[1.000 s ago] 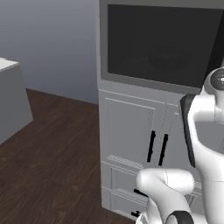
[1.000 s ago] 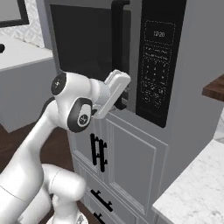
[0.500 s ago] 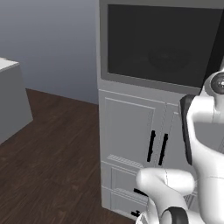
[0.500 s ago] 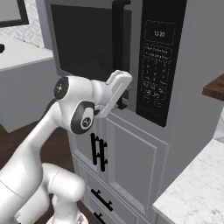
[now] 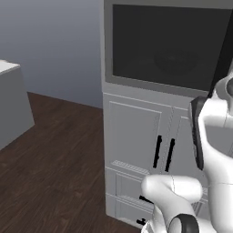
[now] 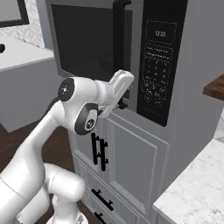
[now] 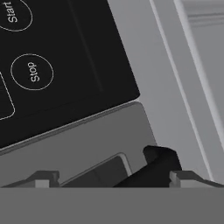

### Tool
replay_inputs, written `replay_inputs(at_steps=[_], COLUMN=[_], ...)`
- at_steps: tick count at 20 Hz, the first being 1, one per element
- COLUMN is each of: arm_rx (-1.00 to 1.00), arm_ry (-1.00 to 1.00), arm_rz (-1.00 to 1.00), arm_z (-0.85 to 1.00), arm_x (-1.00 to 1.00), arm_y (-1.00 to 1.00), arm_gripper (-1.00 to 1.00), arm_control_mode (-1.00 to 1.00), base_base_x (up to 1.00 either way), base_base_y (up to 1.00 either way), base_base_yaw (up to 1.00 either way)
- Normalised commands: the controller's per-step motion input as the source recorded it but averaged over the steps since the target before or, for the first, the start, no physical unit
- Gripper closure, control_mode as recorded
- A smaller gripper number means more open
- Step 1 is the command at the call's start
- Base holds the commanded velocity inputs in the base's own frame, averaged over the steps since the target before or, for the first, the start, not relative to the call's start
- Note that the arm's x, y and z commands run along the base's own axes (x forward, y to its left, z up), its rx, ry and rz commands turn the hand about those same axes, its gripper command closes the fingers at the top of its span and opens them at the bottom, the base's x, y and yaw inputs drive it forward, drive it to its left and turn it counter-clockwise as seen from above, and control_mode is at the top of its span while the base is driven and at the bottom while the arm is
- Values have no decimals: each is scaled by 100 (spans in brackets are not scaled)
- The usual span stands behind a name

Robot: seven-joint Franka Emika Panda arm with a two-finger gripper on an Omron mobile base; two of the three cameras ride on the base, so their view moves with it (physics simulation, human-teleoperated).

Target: Pick the lemon from the sink and place it in the bowl. Then pick the bowl and place it in the microwave. Then close the microwave door and press the start button.

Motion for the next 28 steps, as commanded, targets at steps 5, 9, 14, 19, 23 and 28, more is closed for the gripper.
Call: replay_inputs(at_steps=[5, 9, 14, 19, 23, 28], arm_rx=[10, 0, 0, -17, -47, -60], arm_ry=[0, 0, -9, 0, 23, 45], arm_rz=[1, 0, 0, 8, 17, 25], arm_z=[8, 4, 0, 11, 15, 11], arm_x=[-42, -75, -88, -81, -39, -18], arm_y=[-23, 0, 0, 3, 13, 25], arm_gripper=[-100, -100, -100, -100, -100, 100], arm_control_mode=[-100, -100, -100, -100, -100, -100], base_base_x=[0, 0, 0, 0, 0, 0], base_base_y=[0, 0, 0, 0, 0, 0], base_base_yaw=[0, 0, 0, 0, 0, 0])
